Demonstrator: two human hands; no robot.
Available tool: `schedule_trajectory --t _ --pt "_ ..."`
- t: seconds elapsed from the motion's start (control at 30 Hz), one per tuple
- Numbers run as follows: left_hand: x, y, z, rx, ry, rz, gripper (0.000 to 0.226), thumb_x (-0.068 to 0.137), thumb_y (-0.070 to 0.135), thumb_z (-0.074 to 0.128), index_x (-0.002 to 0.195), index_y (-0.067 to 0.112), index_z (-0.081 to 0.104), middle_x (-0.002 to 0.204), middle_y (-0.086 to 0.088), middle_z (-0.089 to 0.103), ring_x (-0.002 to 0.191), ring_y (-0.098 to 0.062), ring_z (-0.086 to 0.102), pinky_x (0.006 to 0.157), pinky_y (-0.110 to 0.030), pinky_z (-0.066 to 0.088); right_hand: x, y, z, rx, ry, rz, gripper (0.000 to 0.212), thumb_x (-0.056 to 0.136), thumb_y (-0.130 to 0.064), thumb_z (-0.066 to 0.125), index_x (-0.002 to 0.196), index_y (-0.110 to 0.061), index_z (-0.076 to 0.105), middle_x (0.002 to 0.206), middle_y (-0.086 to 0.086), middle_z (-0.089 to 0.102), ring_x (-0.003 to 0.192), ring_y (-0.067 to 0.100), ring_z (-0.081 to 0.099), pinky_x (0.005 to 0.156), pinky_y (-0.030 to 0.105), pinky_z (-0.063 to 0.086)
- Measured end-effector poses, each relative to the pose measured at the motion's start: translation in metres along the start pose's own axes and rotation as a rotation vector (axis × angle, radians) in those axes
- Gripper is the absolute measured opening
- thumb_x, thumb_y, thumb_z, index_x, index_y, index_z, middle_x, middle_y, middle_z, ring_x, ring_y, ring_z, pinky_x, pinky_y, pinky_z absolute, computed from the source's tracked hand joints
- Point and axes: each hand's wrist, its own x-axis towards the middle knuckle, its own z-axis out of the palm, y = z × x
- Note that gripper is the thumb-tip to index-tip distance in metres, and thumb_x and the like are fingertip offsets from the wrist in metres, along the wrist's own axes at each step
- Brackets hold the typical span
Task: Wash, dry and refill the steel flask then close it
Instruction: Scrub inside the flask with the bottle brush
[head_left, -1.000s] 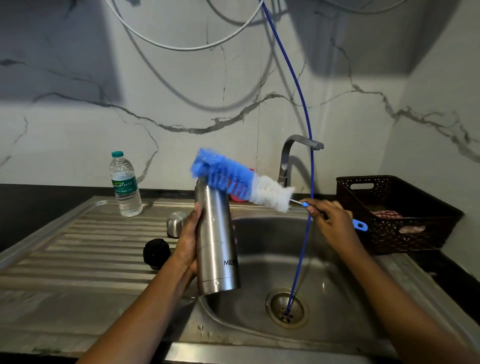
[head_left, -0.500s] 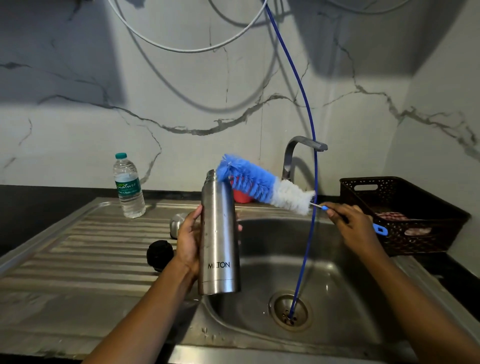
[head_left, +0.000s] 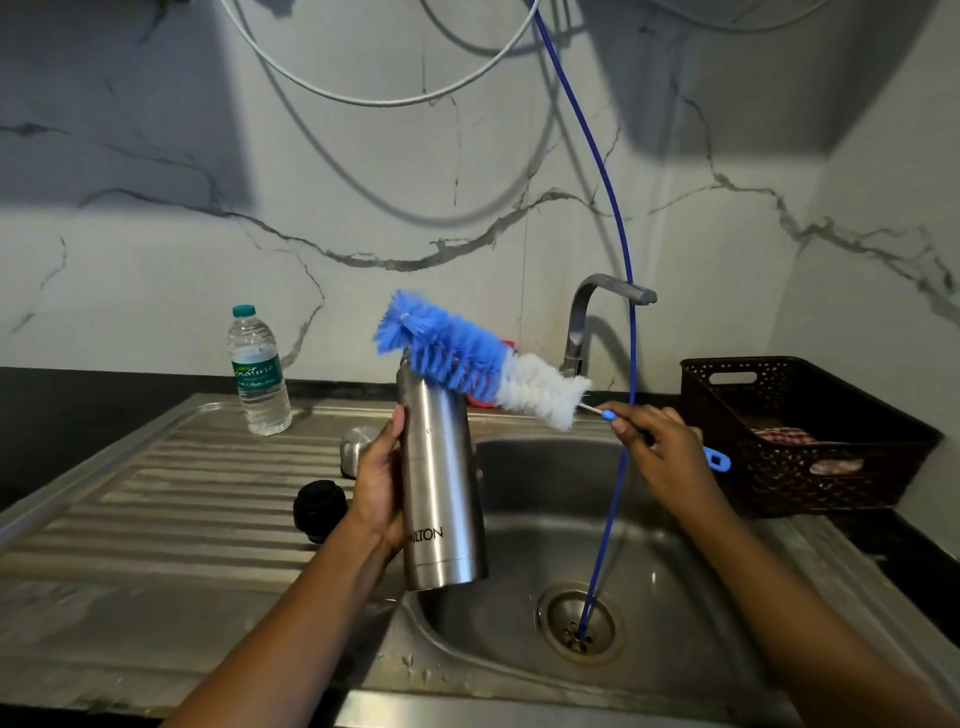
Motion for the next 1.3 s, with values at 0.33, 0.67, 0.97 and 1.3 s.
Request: schedule_trajectory --t 0.33,0.67,0.97,1.3 --pt "0.0 0.0 -0.002 0.095 -0.04 -0.031 0.077 0.055 0.065 0.078 0.102 0.005 0.072 0.091 -0.017 0.07 0.073 -0.028 0.068 0.068 -0.037 0.059 -0.001 -0.002 0.001 -0.029 -0.027 0.009 0.023 0.091 -0.022 0.056 0.112 -0.027 0.066 0.083 -0.007 0.061 0.081 0.013 0.048 0.075 0.035 0.034" --pt "0.002 0.004 -0.008 -0.052 -0.057 -0.03 0.081 0.044 0.054 0.089 0.1 0.001 0.067 0.087 -0.017 0.065 0.074 -0.029 0.066 0.067 -0.039 0.058 -0.003 0.0 0.003 0.038 -0.073 0.092 0.025 0.092 -0.021 0.056 0.115 -0.022 0.066 0.092 -0.015 0.06 0.092 0.012 0.051 0.087 0.039 0.041" --pt "0.0 0.0 -0.006 -0.087 -0.041 -0.033 0.068 0.078 0.059 0.059 0.114 0.001 0.066 0.1 -0.021 0.067 0.083 -0.032 0.068 0.08 -0.046 0.055 -0.004 0.001 -0.001 0.127 -0.072 0.146 0.027 0.091 -0.013 0.056 0.117 -0.018 0.063 0.092 -0.017 0.057 0.093 0.011 0.054 0.082 0.021 0.041" --pt "-0.002 0.017 -0.019 -0.058 0.063 0.196 0.06 0.078 0.067 0.052 0.092 0.012 0.074 0.081 -0.009 0.07 0.066 -0.022 0.067 0.063 -0.031 0.057 0.008 -0.006 -0.023 -0.41 0.054 0.139 0.024 0.093 -0.029 0.053 0.112 -0.026 0.067 0.089 0.005 0.067 0.089 0.028 0.056 0.076 0.038 0.033"
